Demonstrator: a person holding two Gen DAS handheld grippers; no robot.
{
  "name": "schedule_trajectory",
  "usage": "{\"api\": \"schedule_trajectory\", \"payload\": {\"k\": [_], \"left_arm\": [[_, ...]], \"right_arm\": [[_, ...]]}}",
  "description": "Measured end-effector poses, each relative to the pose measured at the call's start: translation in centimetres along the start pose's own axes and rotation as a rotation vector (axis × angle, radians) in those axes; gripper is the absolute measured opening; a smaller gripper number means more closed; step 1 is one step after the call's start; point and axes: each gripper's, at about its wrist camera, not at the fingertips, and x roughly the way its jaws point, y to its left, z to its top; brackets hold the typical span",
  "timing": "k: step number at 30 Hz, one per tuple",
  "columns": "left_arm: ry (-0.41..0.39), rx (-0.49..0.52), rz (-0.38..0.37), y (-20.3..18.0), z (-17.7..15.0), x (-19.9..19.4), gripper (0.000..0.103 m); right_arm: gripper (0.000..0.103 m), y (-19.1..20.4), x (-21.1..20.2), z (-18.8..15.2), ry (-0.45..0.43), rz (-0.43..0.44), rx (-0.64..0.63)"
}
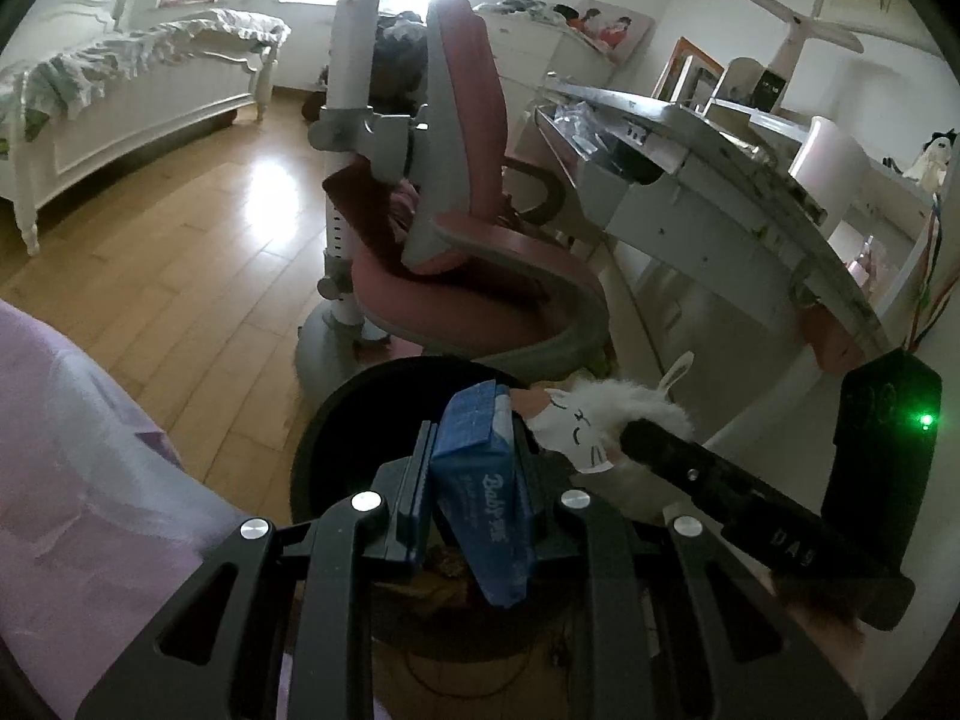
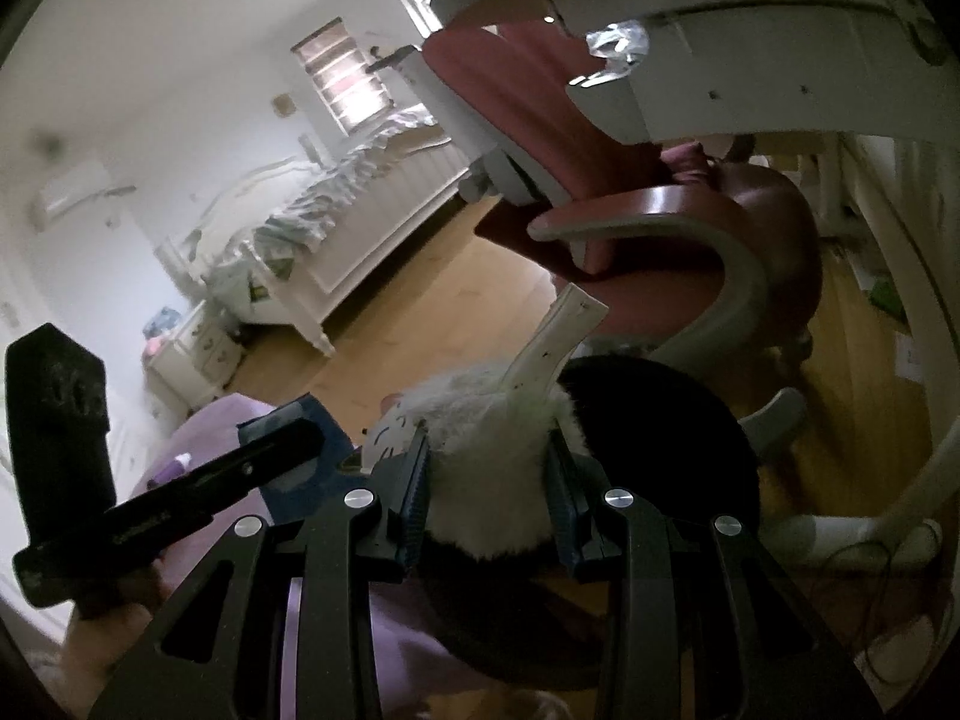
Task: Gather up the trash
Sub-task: 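Open both tools to drop the tissue pack and toy into the bin, then move both tools back over the table pile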
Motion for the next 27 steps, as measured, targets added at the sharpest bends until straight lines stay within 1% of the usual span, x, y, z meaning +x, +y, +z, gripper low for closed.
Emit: {"api": "schedule_trajectory", "payload": {"k": [1,3,4,5,6,8,9,13,16,18,21,22,23,27], "left_arm": [[-0.001,0.000,-0.001,-0.1,0.1,0.1,0.025],[0.009,-0.002,-0.005,-0.4,0.3,0.3,0.026],[0.010,-0.002,-0.006,-0.5,0.3,0.3,0.029],[0.007,-0.001,-0.004,-0.6,0.3,0.2,0.042],[-0.008,-0.002,0.003,-0.7,0.3,-0.2,0.063],[-0.050,-0.006,0.016,-0.8,0.2,-1.0,0.083],[-0.065,-0.007,0.019,-0.8,0.2,-1.6,0.083],[-0.076,-0.015,0.026,-0.5,0.2,-3.2,0.083],[-0.100,-0.023,0.045,0.1,-0.1,-5.3,0.083],[-0.117,-0.037,0.063,0.8,-0.4,-6.8,0.083],[-0.154,-0.086,0.109,2.9,-1.4,-10.0,0.083],[-0.162,-0.098,0.122,3.5,-1.7,-10.9,0.083],[-0.175,-0.115,0.145,4.4,-2.3,-12.1,0.083],[-0.209,-0.177,0.239,8.2,-4.4,-16.4,0.083]], "right_arm": [[0.038,-0.1,0.1,0.1,0.002,-0.002,0.005],[0.048,-0.3,0.0,0.3,0.002,-0.016,0.015],[0.059,-0.5,-0.2,0.4,-0.008,-0.020,0.023],[0.067,-0.4,-0.5,0.4,-0.016,-0.020,0.029],[0.069,-0.5,-0.7,0.5,-0.023,-0.019,0.034],[0.070,-0.5,-1.1,0.6,-0.025,-0.025,0.031],[0.070,-0.4,-1.2,0.7,-0.026,-0.027,0.029],[0.070,0.0,-1.4,0.4,-0.021,-0.020,0.029],[0.070,1.0,-1.3,0.2,-0.008,-0.002,0.006],[0.070,2.4,-1.0,-0.1,0.008,0.016,-0.016],[0.070,5.0,-0.2,-0.7,0.043,0.054,-0.062],[0.072,6.0,0.1,-0.9,0.057,0.072,-0.083],[0.073,6.9,0.3,-1.1,0.067,0.089,-0.101],[0.073,11.9,1.4,-2.3,0.126,0.164,-0.198]]}}
